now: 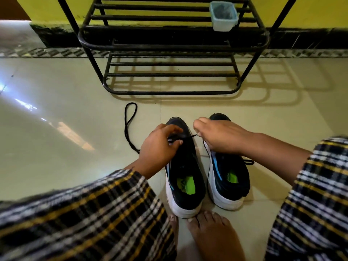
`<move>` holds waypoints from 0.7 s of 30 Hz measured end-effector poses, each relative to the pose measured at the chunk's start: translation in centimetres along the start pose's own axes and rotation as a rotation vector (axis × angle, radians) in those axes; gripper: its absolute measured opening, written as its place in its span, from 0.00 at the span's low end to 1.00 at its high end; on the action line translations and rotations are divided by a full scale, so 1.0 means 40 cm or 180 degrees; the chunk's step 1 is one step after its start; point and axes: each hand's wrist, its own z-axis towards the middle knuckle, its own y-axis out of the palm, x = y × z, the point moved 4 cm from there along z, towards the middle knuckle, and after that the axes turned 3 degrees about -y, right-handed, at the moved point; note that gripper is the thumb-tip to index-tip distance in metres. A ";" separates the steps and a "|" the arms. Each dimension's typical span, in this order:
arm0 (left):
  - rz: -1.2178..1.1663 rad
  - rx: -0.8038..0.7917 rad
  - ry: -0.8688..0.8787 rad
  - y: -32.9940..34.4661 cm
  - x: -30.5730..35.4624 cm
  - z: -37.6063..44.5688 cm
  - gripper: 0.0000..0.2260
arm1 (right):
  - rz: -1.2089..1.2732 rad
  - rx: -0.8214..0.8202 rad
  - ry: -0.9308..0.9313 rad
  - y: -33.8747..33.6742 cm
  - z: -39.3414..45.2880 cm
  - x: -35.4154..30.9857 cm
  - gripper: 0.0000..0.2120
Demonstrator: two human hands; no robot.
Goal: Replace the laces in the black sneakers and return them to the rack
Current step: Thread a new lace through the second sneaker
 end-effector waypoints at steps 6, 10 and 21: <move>-0.0216 0.0262 0.0544 -0.006 0.029 -0.014 0.07 | 0.0698 0.0252 -0.0145 -0.021 0.009 -0.027 0.05; -0.0987 0.0044 0.0057 0.001 0.007 -0.010 0.05 | 0.1186 0.0291 0.0210 -0.001 -0.001 -0.014 0.07; -0.0849 -0.0168 -0.0510 0.011 -0.030 0.007 0.04 | 0.0714 -0.0511 0.0016 0.089 0.005 -0.073 0.13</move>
